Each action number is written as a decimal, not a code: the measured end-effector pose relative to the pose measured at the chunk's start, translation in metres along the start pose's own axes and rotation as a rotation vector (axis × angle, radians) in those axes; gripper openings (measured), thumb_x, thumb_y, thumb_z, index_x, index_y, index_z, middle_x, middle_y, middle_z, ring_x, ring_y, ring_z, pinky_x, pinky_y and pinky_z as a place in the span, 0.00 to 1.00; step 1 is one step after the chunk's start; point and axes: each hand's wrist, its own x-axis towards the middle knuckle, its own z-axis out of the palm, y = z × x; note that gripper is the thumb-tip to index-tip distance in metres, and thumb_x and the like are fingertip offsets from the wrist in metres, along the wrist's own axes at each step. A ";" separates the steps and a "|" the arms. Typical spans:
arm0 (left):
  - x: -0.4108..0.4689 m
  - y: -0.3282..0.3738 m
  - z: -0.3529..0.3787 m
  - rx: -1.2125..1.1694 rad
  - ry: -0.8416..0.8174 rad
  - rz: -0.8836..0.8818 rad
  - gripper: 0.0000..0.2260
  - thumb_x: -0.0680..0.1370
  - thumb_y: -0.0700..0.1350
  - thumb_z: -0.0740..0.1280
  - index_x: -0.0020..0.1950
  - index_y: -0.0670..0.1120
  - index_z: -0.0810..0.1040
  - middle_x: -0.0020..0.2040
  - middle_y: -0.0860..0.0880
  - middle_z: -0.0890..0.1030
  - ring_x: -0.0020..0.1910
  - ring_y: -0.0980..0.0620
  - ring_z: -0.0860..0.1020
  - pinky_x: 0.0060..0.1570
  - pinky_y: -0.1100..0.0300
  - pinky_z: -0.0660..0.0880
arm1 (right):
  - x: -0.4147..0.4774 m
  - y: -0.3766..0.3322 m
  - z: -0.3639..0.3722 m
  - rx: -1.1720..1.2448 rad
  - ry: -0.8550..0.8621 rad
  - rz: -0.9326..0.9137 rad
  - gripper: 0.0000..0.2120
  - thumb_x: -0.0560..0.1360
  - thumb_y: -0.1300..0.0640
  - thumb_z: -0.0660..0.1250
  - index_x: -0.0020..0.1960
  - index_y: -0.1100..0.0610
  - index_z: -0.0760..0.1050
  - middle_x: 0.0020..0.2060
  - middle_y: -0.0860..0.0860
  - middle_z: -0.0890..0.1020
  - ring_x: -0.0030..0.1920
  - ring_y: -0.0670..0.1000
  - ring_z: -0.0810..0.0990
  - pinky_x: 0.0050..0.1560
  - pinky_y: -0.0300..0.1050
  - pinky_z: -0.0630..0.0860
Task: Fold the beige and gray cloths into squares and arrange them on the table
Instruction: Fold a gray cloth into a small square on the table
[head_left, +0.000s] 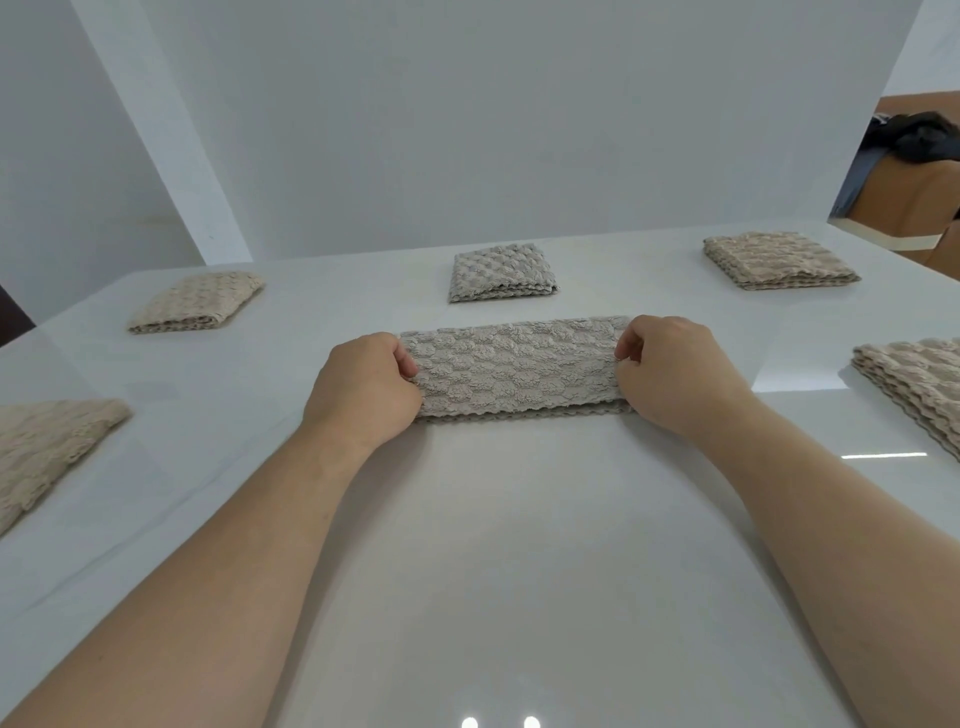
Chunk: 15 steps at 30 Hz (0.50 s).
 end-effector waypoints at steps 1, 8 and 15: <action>-0.001 0.001 0.000 0.016 0.000 0.000 0.09 0.71 0.37 0.67 0.43 0.52 0.79 0.45 0.54 0.81 0.47 0.50 0.79 0.49 0.57 0.77 | 0.000 0.000 0.000 -0.009 -0.006 0.004 0.08 0.71 0.62 0.63 0.44 0.51 0.76 0.46 0.53 0.78 0.47 0.55 0.75 0.45 0.45 0.71; -0.006 0.006 -0.005 0.121 -0.014 -0.031 0.10 0.72 0.37 0.65 0.41 0.53 0.77 0.47 0.52 0.81 0.49 0.47 0.79 0.50 0.53 0.79 | -0.005 -0.005 -0.003 -0.067 -0.026 0.037 0.10 0.72 0.62 0.62 0.49 0.51 0.78 0.48 0.52 0.76 0.51 0.56 0.76 0.53 0.50 0.76; -0.008 0.007 -0.006 0.180 -0.040 -0.046 0.10 0.72 0.36 0.65 0.47 0.49 0.81 0.50 0.48 0.81 0.49 0.43 0.80 0.50 0.50 0.80 | -0.007 -0.009 -0.007 -0.051 -0.010 0.058 0.12 0.71 0.64 0.61 0.50 0.53 0.78 0.50 0.53 0.76 0.51 0.57 0.76 0.53 0.50 0.75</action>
